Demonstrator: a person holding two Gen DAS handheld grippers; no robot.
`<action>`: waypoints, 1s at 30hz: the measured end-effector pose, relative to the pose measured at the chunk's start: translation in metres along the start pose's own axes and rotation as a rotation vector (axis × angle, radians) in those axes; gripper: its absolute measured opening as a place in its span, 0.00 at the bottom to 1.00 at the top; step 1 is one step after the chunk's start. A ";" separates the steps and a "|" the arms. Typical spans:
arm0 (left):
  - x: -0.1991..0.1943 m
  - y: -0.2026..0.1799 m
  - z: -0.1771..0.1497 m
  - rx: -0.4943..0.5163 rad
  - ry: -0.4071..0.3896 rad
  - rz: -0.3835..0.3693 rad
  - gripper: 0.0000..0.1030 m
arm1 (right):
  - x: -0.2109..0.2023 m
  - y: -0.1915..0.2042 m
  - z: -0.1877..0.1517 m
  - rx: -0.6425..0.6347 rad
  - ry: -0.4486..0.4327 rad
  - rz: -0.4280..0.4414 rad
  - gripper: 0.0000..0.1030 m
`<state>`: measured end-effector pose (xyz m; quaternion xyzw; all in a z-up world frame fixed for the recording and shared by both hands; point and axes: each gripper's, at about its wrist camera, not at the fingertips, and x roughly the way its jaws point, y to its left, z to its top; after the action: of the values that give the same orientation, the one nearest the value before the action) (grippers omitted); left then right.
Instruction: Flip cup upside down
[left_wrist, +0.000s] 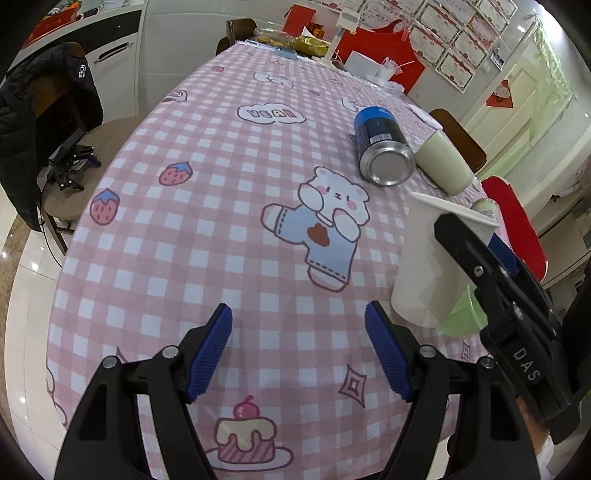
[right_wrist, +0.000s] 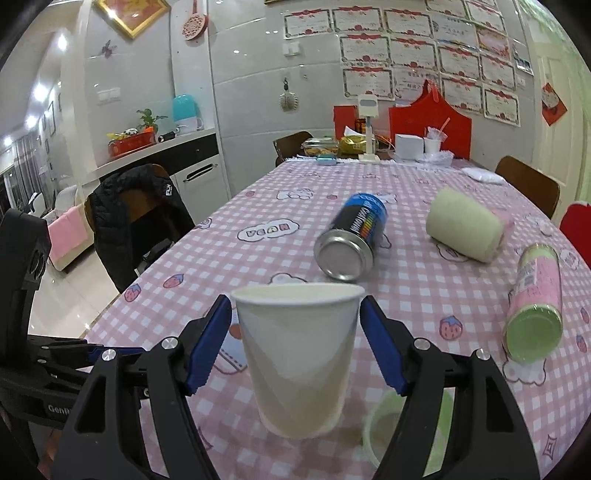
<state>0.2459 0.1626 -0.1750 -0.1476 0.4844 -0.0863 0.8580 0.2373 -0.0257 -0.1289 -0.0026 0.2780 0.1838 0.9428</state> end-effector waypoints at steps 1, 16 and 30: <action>-0.001 -0.001 0.000 0.001 -0.002 -0.002 0.71 | -0.002 -0.001 -0.001 0.006 0.002 -0.001 0.67; -0.011 -0.015 0.006 0.006 -0.030 -0.050 0.71 | -0.006 -0.019 0.016 0.092 0.071 0.017 0.72; 0.010 -0.016 0.033 0.009 -0.012 -0.057 0.71 | 0.096 -0.036 0.047 0.302 0.456 0.122 0.74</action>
<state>0.2794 0.1501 -0.1620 -0.1580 0.4743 -0.1117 0.8588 0.3488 -0.0211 -0.1426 0.1133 0.5068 0.1914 0.8329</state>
